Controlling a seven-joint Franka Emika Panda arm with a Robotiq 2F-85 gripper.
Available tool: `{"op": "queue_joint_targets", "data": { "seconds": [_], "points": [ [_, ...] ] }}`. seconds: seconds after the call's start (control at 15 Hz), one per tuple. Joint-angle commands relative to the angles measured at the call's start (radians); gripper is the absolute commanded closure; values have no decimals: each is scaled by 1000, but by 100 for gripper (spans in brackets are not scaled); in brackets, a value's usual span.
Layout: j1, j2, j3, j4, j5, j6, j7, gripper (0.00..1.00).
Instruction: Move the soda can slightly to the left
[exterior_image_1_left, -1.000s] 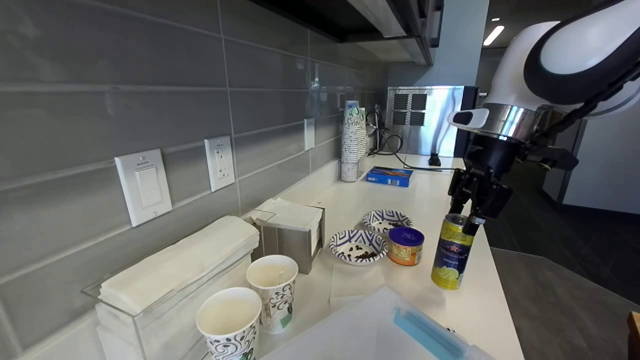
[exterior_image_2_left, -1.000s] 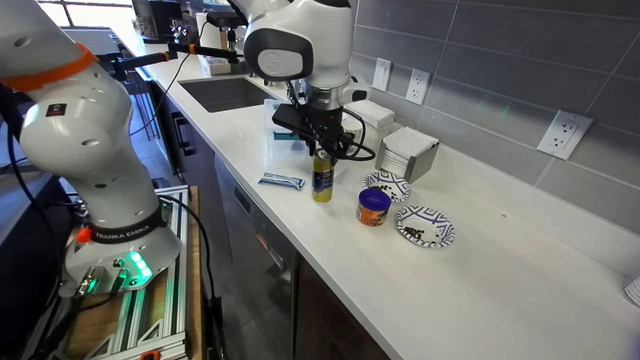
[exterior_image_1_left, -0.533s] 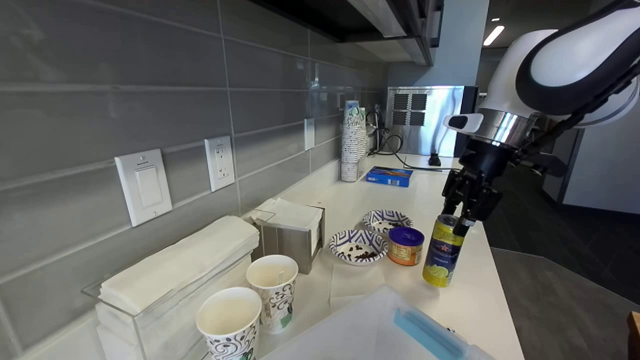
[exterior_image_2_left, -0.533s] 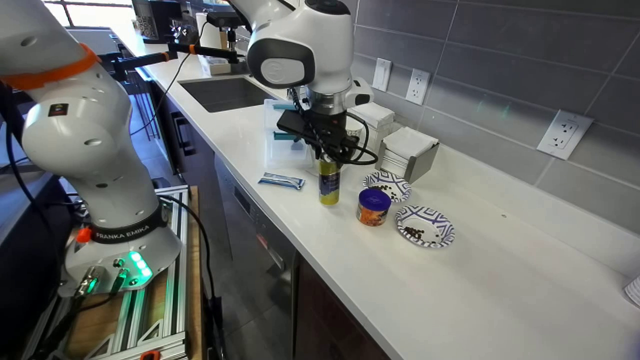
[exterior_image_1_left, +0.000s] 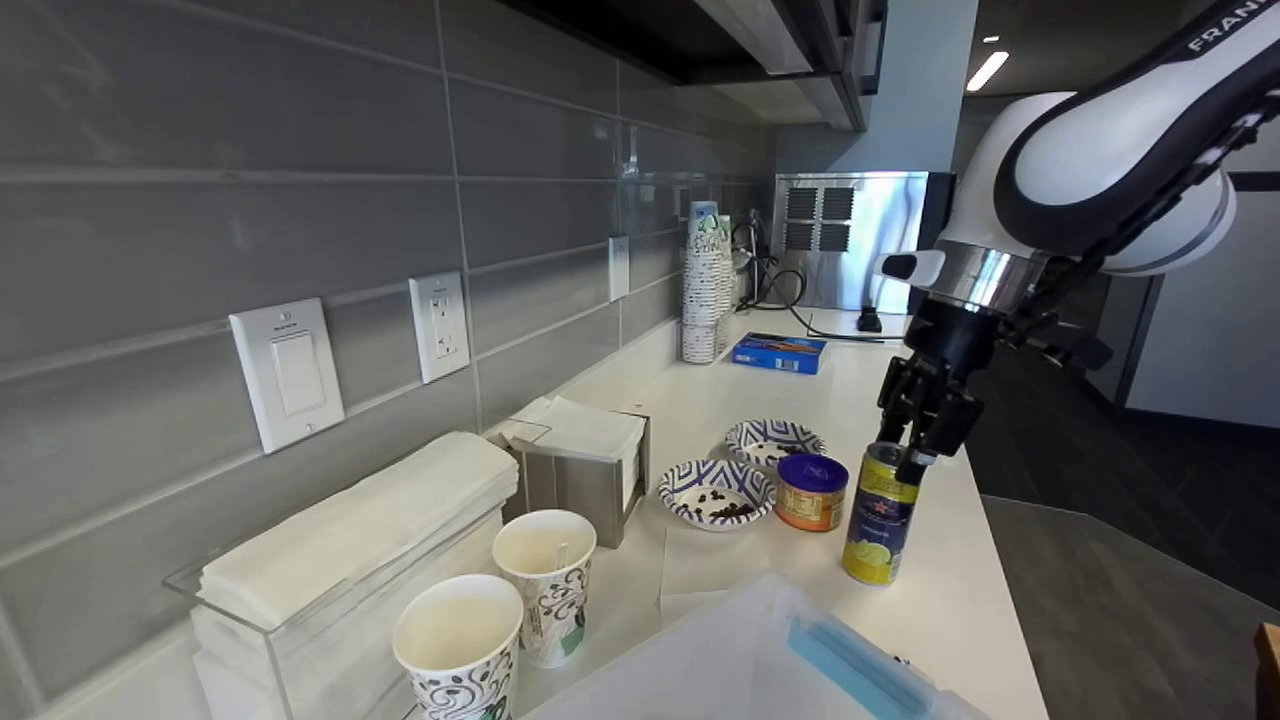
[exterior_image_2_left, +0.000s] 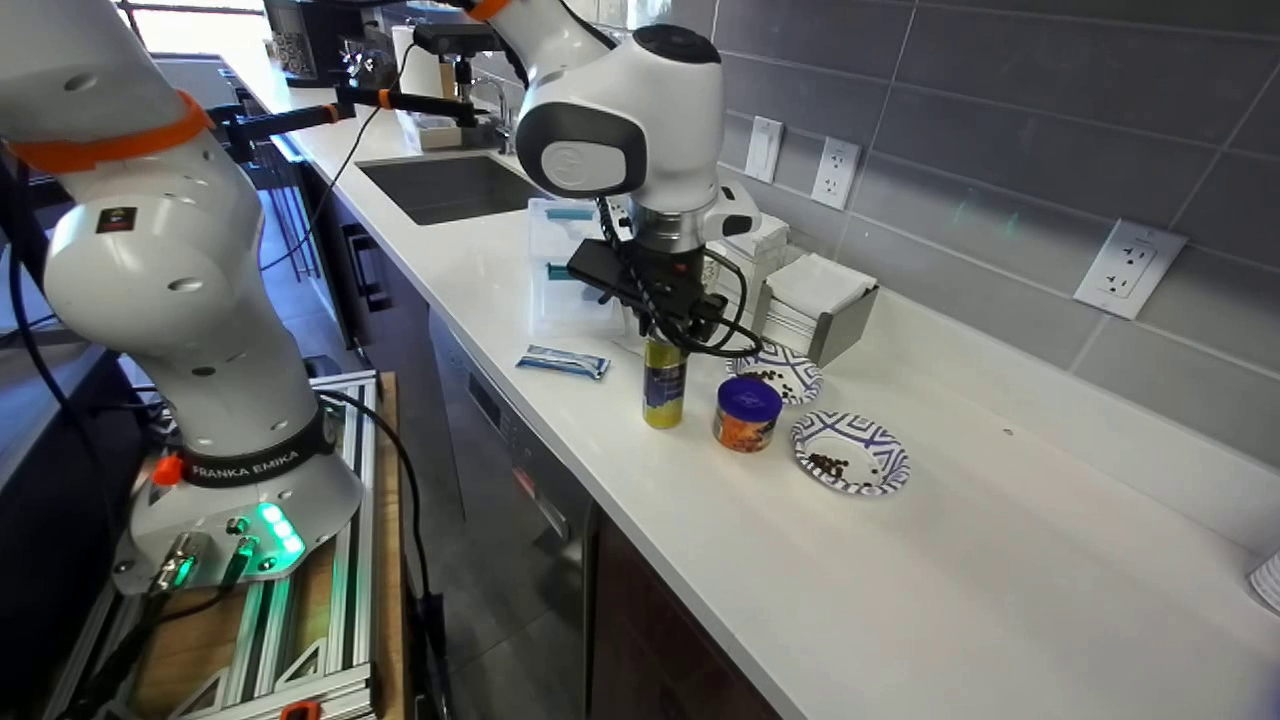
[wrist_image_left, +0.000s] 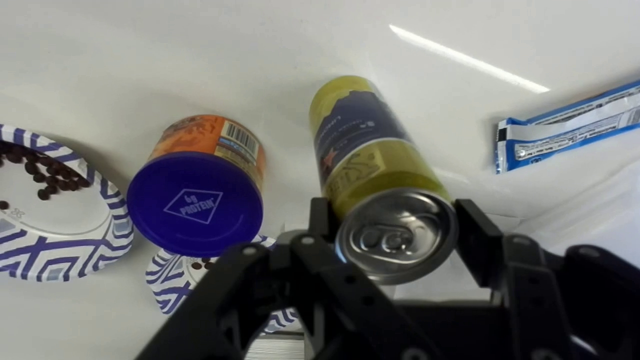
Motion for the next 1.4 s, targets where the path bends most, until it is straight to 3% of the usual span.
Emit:
{"op": "queue_joint_targets", "data": {
  "seconds": [0.0, 0.07, 0.27, 0.67, 1.07, 1.33],
  "points": [
    [-4, 47, -1, 45, 35, 7, -12, 45],
    [-10, 53, 3, 51, 33, 5, 0, 18],
    [-21, 48, 13, 67, 29, -13, 26, 1],
    [-68, -71, 57, 57, -98, -80, 228, 0],
    [-66, -240, 56, 55, -187, -266, 260, 0],
    [-80, -331, 58, 53, -222, -260, 338, 0]
  ]
}}
